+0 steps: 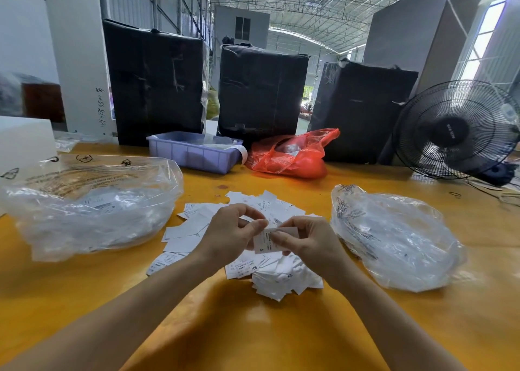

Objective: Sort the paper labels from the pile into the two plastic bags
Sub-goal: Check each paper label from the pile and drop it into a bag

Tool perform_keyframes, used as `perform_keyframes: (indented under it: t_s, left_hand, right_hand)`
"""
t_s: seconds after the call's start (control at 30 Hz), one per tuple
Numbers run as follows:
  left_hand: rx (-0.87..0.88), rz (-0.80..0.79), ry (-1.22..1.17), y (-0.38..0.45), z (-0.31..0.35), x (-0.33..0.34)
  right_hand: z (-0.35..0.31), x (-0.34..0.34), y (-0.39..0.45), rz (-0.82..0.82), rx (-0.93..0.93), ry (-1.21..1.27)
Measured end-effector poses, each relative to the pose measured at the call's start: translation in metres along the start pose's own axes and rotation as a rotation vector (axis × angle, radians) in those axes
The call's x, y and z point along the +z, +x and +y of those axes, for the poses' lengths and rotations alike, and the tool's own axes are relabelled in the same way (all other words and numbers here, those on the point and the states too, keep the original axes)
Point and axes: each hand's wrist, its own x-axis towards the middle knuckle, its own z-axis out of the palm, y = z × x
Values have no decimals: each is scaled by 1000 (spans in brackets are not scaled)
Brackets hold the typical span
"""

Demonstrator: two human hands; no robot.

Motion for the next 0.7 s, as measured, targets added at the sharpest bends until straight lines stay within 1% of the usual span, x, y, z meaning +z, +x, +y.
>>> perform_keyframes:
  t_s: [0.07, 0.13, 0.2, 0.27, 0.37, 0.53, 0.63, 0.7]
  left_hand:
    - [-12, -32, 11, -2, 0, 2]
    - [-46, -69, -16, -2, 1, 4]
    - [-108, -90, -119, -3, 2, 6]
    - [-181, -86, -262, -4, 4, 6]
    - [-266, -68, -410, -4, 4, 5]
    - [-309, 32, -315, -2, 1, 8]
    - [-350, 61, -347, -1, 0, 8]
    - [-364, 62, -383, -1, 0, 9]
  right_hand:
    - [0, -1, -1, -45, 41, 40]
    - [0, -1, -2, -48, 77, 75]
    - [0, 0, -2, 25, 87, 102]
    - [0, -1, -2, 117, 41, 107]
    - [2, 3, -1, 182, -19, 73]
    - [-2, 16, -4, 102, -5, 116]
    - [-1, 14, -2, 193, 15, 176]
    - [-1, 13, -2, 224, 17, 164]
